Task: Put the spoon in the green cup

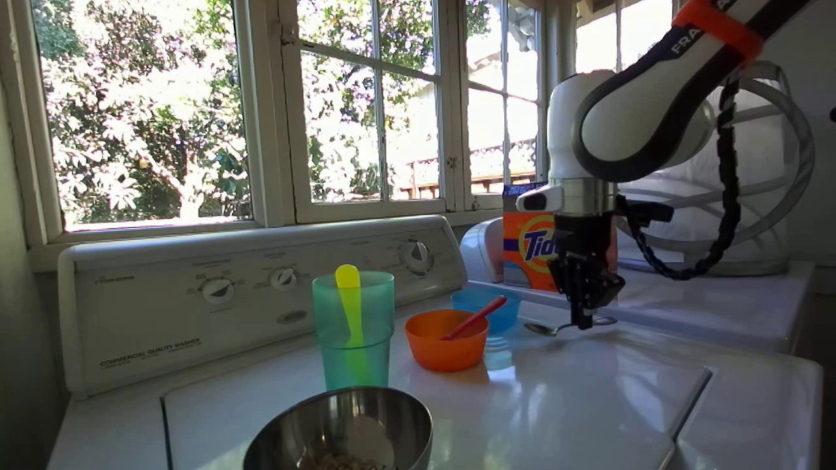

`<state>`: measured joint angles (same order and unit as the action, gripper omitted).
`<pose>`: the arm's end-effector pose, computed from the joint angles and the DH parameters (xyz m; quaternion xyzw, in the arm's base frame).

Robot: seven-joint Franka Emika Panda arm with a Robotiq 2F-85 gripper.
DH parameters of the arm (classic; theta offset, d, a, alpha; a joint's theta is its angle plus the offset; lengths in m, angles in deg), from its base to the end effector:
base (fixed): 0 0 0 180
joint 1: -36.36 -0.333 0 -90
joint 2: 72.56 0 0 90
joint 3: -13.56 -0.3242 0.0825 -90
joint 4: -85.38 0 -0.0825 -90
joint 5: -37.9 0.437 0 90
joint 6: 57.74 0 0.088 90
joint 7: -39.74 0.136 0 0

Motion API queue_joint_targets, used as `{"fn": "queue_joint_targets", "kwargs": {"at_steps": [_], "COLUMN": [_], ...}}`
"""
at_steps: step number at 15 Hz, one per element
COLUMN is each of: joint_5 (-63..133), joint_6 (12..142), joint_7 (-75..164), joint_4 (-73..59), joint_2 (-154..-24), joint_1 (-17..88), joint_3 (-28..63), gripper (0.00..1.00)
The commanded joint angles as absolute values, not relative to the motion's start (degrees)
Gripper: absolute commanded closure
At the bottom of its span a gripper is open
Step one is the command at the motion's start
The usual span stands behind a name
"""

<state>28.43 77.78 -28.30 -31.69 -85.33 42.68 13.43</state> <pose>0.6375 -0.0745 0.2880 0.8251 0.5595 0.0029 0.0780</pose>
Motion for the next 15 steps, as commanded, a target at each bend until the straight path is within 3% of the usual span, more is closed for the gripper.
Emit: {"fn": "queue_joint_targets", "kwargs": {"at_steps": [1,5,11,15], "joint_5": [29.06,27.55,13.12,1.40], "joint_6": [80.75,84.40,97.44,102.48], "joint_7": [-28.68,-26.36,-2.47,15.19], "joint_4": [-38.41,-43.50,-50.28,-53.54], "joint_2": [-77.35,-70.33,-61.38,-55.23], "joint_1": [43.50,42.17,39.79,49.47], "joint_3": [14.72,15.37,12.91,2.31], "gripper": [0.97,0.97,0.97,0.97]}}
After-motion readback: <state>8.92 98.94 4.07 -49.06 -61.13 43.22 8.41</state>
